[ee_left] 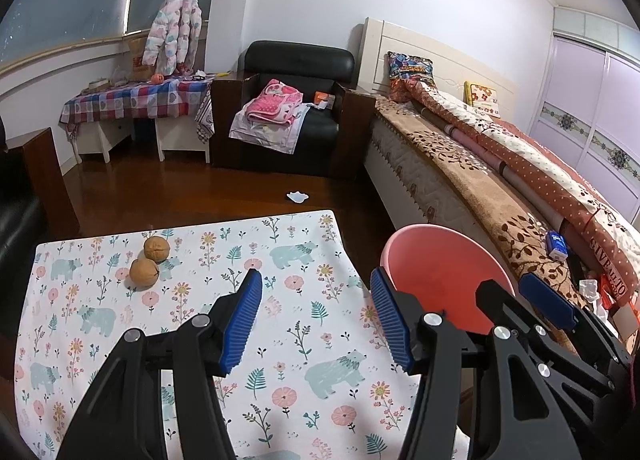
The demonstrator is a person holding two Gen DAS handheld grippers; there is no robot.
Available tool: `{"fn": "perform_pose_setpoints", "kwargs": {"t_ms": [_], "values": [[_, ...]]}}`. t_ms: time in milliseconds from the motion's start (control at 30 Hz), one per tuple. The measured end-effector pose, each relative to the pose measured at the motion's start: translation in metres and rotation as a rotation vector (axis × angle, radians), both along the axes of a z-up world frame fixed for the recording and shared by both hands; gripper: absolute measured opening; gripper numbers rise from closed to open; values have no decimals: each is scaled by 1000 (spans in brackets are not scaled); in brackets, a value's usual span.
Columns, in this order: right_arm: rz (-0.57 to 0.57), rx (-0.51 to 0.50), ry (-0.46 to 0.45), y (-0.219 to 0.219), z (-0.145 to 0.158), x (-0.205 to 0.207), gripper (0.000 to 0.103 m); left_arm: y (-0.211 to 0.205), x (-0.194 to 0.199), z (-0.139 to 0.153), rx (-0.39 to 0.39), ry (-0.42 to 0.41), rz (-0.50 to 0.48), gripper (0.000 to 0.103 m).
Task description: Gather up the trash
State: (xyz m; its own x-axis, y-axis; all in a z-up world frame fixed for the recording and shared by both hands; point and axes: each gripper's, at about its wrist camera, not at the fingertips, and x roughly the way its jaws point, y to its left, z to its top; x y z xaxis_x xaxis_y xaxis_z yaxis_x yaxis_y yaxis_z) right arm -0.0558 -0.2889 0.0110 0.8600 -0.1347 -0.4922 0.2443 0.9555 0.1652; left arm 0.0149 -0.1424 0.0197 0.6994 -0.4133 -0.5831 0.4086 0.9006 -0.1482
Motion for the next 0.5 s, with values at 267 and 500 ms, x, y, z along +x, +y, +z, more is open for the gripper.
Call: {"fn": "perform_pose_setpoints", "kwargs": {"t_ms": [267,500], "values": [[0,1,2,1,-1,1,58,3,3,-6,0,13,7,56],[0,5,9,-1,-6,4,58,2,5,-8,2,21,9,56]]}}
